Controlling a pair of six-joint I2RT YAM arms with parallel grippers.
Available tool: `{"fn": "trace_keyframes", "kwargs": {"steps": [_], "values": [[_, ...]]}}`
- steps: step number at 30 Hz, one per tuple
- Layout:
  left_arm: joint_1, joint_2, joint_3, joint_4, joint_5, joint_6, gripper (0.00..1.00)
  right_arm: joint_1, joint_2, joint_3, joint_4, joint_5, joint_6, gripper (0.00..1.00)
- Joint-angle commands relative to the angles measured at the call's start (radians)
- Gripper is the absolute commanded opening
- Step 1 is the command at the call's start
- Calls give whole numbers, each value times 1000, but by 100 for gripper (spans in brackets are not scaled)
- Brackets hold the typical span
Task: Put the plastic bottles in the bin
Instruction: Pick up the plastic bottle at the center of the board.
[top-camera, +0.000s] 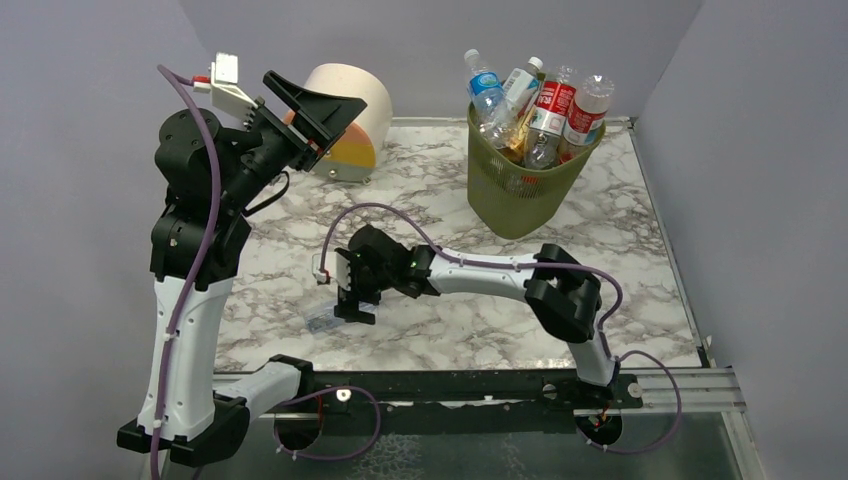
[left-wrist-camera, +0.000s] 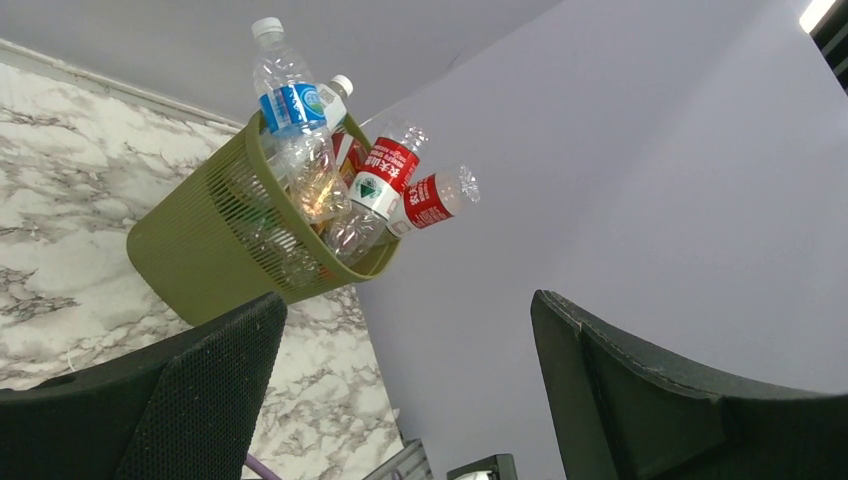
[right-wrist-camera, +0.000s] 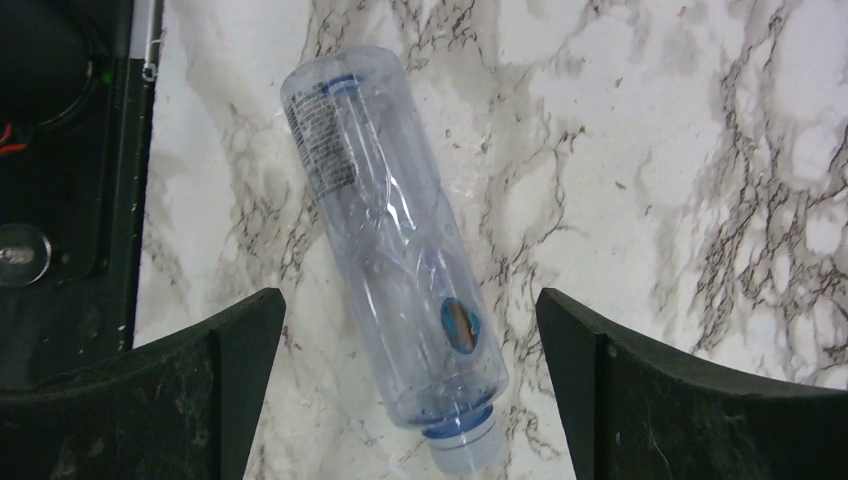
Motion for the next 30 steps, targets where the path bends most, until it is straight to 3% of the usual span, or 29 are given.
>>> {"fn": "trace_keyframes", "kwargs": {"steps": [1, 16, 27, 30], "values": [[-3, -1, 5, 30, 28, 3, 99, 21, 63, 69, 36, 61, -110, 99], [-3, 11, -18, 30, 28, 13, 99, 71, 274, 315, -120, 25, -198, 100], [-3, 11, -30, 32, 23, 16, 99, 91, 402, 492, -192, 10, -170, 100], [-3, 10, -33, 32, 21, 17, 99, 93, 430, 542, -217, 16, -157, 95]]}}
